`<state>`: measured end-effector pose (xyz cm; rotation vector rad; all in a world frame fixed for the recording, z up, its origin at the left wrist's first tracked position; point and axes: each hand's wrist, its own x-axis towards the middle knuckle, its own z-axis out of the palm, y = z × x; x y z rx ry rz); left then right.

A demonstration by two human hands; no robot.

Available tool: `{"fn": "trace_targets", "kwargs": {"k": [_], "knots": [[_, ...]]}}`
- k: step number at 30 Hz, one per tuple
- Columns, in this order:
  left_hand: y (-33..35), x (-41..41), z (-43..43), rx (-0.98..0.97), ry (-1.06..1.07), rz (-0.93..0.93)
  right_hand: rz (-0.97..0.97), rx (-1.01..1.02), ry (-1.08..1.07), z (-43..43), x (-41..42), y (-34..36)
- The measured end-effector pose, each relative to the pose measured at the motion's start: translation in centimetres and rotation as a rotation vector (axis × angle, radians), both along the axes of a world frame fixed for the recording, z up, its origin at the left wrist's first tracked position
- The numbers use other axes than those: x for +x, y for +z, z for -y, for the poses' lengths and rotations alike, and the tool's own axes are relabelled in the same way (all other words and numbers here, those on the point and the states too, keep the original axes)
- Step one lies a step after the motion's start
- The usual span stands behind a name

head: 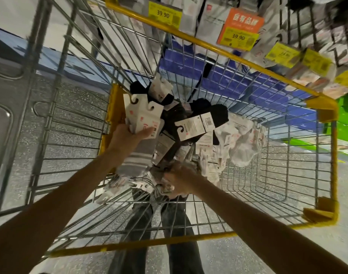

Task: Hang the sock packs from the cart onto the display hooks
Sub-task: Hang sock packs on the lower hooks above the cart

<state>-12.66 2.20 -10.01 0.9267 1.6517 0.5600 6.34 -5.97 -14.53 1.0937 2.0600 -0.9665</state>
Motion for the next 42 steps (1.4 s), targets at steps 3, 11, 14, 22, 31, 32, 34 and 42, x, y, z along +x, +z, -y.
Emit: {"fn": "trace_targets", "kwargs": {"k": [3, 11, 14, 22, 31, 32, 34, 42], "knots": [[-0.7, 0.7, 0.7, -0.031, -0.045, -0.017, -0.087, 0.097, -0.119, 0.1, 0.2, -0.5], [-0.4, 1.5, 1.2, -0.058, -0.011, 0.015, -0.098, -0.066, -0.492, -6.0, 6.3, 0.9], [0.2, 1.5, 0.7, -0.027, 0.027, -0.010, -0.199, -0.106, -0.640, -7.8, 8.7, 4.8], [3.1, 4.4, -1.0, -0.060, -0.035, 0.093, -0.569, -0.439, -0.870, -13.2, 11.7, 15.7], [6.5, 7.4, -1.6, -0.420, -0.173, 0.575, -0.848, -0.056, -1.252, -13.0, 9.1, 14.3], [6.4, 7.6, -1.5, -0.410, -0.212, 0.570, -0.869, -0.013, -1.280, -12.7, 9.0, 14.1], [6.9, 8.3, -1.4, -0.366, -0.267, 0.540, -0.887, 0.053, -1.330, -12.1, 9.0, 14.5], [12.5, 12.6, -2.9, -0.199, -0.237, 0.467, -1.011, 0.015, -1.703, -10.8, 13.4, 18.8]]}}
